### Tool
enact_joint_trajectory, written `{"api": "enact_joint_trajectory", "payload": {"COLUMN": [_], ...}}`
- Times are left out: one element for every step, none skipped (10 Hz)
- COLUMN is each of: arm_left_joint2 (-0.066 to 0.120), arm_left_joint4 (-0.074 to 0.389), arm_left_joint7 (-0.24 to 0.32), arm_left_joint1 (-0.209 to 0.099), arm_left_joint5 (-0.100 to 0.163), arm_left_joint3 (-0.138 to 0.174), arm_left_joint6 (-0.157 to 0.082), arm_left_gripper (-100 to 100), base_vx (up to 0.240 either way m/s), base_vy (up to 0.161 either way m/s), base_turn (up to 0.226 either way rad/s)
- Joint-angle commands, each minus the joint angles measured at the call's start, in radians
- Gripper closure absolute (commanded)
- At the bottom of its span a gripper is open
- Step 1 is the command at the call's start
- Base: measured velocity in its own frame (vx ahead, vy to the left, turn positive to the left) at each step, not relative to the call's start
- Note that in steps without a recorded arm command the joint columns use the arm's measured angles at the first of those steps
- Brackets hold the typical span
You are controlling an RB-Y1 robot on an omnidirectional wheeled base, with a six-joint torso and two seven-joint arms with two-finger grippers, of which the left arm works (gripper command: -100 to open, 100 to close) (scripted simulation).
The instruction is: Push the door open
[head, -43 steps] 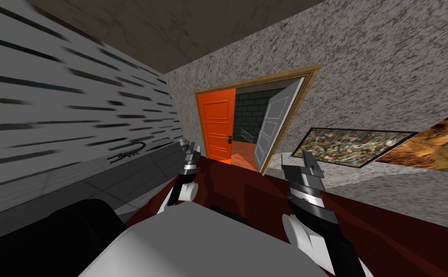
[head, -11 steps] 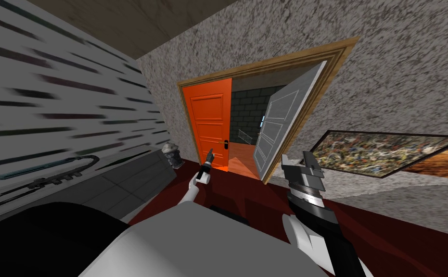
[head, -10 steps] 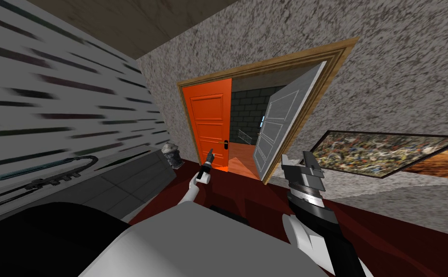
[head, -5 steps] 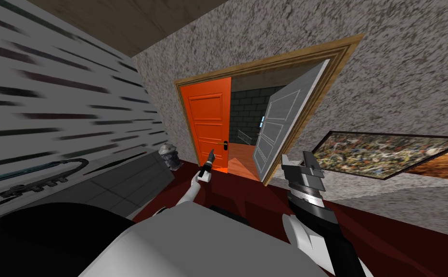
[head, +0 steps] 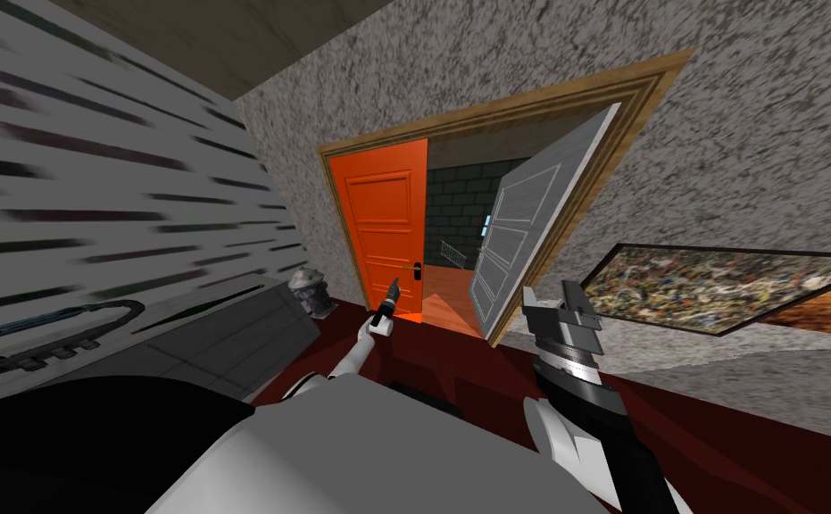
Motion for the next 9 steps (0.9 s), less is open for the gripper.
{"api": "enact_joint_trajectory", "payload": {"arm_left_joint2": [0.005,0.005,0.007,0.01,0.013,0.015,0.017,0.019,0.021], "arm_left_joint4": [0.05,0.059,0.092,0.124,0.156,0.188,0.216,0.244,0.273], "arm_left_joint7": [0.001,0.001,0.001,0.001,0.001,0.001,0.001,0.001,0.001], "arm_left_joint1": [-0.032,-0.032,-0.051,-0.07,-0.089,-0.106,-0.122,-0.139,-0.155], "arm_left_joint5": [0.004,0.004,0.007,0.009,0.012,0.014,0.017,0.019,0.021], "arm_left_joint3": [-0.001,-0.001,-0.001,-0.002,-0.002,-0.003,-0.003,-0.003,-0.004], "arm_left_joint6": [-0.004,-0.004,-0.004,-0.005,-0.006,-0.006,-0.007,-0.008,-0.008], "arm_left_gripper": [-100,-100,-100,-100,-100,-100,-100,-100,-100], "base_vx": [0.074,0.061,0.054,0.079,0.103,0.104,0.105,0.091,0.092], "base_vy": [0.008,0.01,0.004,0.014,0.007,0.01,0.003,-0.003,0.02], "base_turn": [-0.021,-0.008,-0.013,-0.022,-0.023,-0.018,-0.019,-0.014,-0.016]}}
